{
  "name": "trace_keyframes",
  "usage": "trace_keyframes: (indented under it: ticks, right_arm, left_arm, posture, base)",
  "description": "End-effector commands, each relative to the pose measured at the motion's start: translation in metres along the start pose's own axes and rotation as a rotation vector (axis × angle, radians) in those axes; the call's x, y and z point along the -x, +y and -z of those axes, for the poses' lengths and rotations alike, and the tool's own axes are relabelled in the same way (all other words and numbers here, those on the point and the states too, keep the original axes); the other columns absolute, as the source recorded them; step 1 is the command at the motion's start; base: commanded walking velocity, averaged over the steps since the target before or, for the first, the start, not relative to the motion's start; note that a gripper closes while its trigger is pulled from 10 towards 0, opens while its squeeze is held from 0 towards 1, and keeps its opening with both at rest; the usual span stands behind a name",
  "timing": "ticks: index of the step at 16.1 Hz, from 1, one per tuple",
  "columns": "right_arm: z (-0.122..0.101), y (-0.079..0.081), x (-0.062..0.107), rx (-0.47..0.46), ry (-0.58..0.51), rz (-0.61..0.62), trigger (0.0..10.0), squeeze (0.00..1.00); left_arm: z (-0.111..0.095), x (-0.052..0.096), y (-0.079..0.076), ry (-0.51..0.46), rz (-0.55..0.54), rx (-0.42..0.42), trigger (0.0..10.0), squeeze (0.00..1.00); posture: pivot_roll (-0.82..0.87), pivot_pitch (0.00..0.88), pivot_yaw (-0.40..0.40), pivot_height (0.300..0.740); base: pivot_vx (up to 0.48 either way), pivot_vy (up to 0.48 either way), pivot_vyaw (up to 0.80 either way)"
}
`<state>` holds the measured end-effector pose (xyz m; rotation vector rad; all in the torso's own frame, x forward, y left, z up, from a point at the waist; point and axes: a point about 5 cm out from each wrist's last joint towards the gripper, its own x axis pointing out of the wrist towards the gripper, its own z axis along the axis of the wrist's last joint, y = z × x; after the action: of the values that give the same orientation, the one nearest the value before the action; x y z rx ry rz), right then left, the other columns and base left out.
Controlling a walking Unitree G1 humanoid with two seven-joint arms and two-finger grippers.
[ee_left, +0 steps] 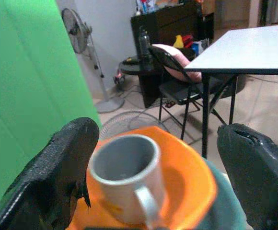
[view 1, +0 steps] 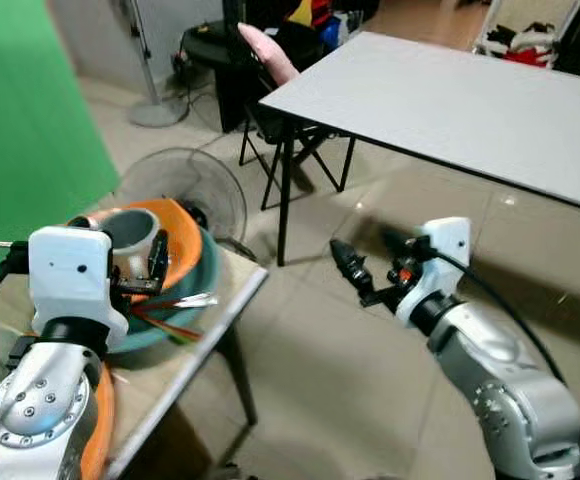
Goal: Setting the table
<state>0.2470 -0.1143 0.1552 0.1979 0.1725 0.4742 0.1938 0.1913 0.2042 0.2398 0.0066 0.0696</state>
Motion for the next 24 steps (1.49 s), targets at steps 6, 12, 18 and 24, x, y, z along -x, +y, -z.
trace_keyframes:
  ticks: [6, 12, 18, 24]
  right_arm:
    - [-0.004, 0.003, -0.001, 0.013, 0.003, -0.014, 10.0, 0.0]
    - [-0.012, 0.005, -0.006, 0.187, 0.11, -0.118, 10.0, 1.0]
    - [-0.019, 0.019, 0.001, 0.278, 0.216, -0.292, 10.0, 1.0]
    - [-0.02, 0.023, 0.004, 0.31, 0.291, -0.357, 10.0, 0.0]
  left_arm:
    - [-0.002, -0.004, 0.005, 0.017, -0.027, 0.005, 10.0, 0.0]
    - [0.004, -0.023, 0.011, 0.142, 0.004, 0.083, 10.0, 1.0]
    - [0.024, -0.035, 0.024, 0.366, -0.036, 0.127, 10.0, 0.0]
    - [0.024, -0.043, 0.029, 0.448, -0.026, 0.269, 9.3, 0.0]
  posture:
    - [0.03, 0.029, 0.027, 0.74]
    - [0.03, 0.073, 0.033, 0.74]
    - [0.03, 0.115, 0.038, 0.74]
    - [0.03, 0.116, 0.035, 0.74]
  base:
    - [0.0, -0.16, 0.0]
    - [0.0, 0.0, 0.0]
    - [0.0, 0.0, 0.0]
    - [0.0, 0.0, 0.0]
